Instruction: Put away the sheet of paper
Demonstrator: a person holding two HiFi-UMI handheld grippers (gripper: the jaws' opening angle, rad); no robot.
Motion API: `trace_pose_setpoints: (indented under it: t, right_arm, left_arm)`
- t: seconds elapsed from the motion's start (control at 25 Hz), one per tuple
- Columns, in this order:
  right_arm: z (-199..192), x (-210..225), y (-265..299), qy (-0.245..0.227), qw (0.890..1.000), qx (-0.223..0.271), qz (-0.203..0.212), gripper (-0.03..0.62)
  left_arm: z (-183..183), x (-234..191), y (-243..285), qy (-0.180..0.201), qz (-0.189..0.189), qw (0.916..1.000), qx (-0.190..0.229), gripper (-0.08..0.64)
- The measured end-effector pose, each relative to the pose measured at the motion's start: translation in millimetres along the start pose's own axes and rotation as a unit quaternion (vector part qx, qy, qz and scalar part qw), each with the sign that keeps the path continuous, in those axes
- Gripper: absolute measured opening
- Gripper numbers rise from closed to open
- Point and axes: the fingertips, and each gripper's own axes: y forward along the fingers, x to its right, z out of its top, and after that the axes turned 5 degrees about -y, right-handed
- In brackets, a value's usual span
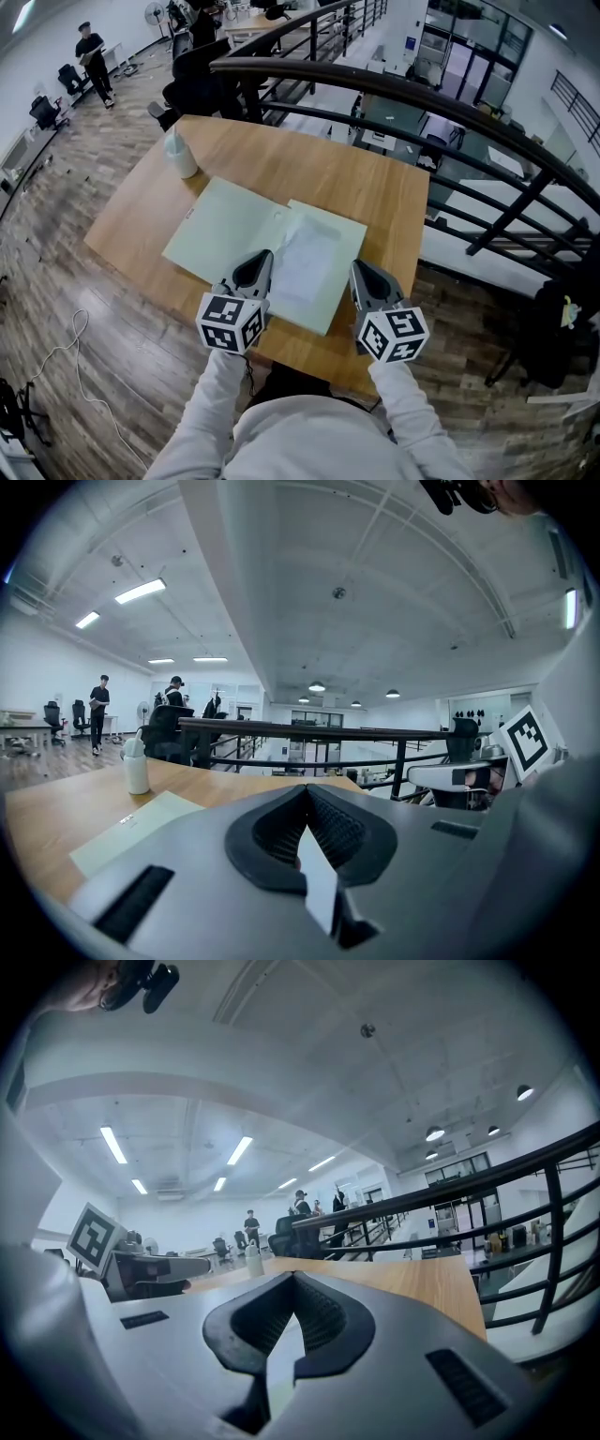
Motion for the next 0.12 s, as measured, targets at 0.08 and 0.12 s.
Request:
trace_pose_setpoints:
  t: [0.08,0.12]
  right_arm:
    - [-2.5,1.0,-3.0,0.000,1.000,-0.002,-0.001,0.028]
    - [-3.9,1.5,-4.7,0.000,1.000,-0.003,-0.001,0.028]
  left_arm:
    - [-1.6,2.3,-0.9,-0.002,0.000,1.0000,0.000,0.018]
    - [-2.7,3.6,-1.3,-0.002,0.000,1.0000,0.000,0.018]
